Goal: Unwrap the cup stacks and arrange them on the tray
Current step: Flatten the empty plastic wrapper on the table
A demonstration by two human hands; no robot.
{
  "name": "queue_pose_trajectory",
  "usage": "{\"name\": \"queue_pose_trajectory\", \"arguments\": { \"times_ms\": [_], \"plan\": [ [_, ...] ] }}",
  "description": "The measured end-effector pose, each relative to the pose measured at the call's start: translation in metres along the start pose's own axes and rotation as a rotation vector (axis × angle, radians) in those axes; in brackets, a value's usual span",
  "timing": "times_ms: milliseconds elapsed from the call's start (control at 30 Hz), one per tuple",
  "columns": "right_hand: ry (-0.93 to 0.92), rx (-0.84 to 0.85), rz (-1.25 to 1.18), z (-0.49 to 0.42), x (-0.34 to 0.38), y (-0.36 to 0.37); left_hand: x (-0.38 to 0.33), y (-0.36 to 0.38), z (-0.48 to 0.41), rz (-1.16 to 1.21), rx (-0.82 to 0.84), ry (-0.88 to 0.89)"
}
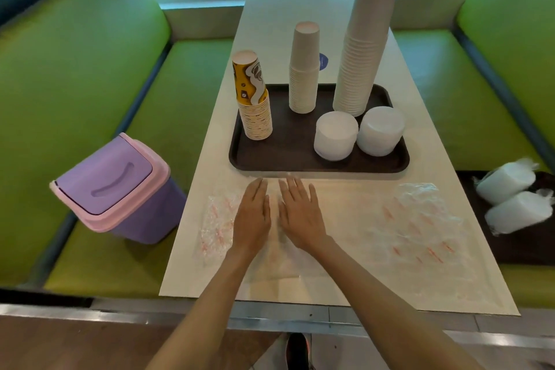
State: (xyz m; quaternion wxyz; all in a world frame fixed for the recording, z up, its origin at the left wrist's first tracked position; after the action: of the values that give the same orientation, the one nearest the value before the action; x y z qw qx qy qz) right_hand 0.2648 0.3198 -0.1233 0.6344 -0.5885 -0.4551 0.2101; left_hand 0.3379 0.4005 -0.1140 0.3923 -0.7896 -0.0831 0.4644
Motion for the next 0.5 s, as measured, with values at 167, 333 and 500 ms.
{"name": "queue_pose_trajectory", "arguments": {
  "times_ms": [167, 333, 500],
  "plan": [
    [-0.027, 0.042, -0.028, -0.006, -0.005, 0.024, 0.019, 0.027, -0.004, -0.147, 0.165, 0.068],
    [-0.04, 0.071, -0.028, -0.004, -0.011, 0.033, 0.033, 0.037, 0.001, -0.305, 0.206, 0.139],
    [-0.029, 0.08, 0.027, -0.003, -0.031, 0.032, 0.032, 0.038, 0.0, -0.37, 0.206, 0.16]
  ]
}}
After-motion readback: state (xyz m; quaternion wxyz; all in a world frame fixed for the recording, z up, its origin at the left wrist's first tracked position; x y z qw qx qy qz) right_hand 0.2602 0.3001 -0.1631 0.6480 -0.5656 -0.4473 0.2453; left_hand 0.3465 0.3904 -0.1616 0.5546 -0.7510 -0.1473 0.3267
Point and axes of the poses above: each hand's wrist, its own z-axis away from the middle knuckle, its own y-axis out of the palm, x = y × z, the point moved 6 cm from there along -z, towards the middle knuckle, and after that the axes turned 10 degrees about -x, right-handed, at the moved point
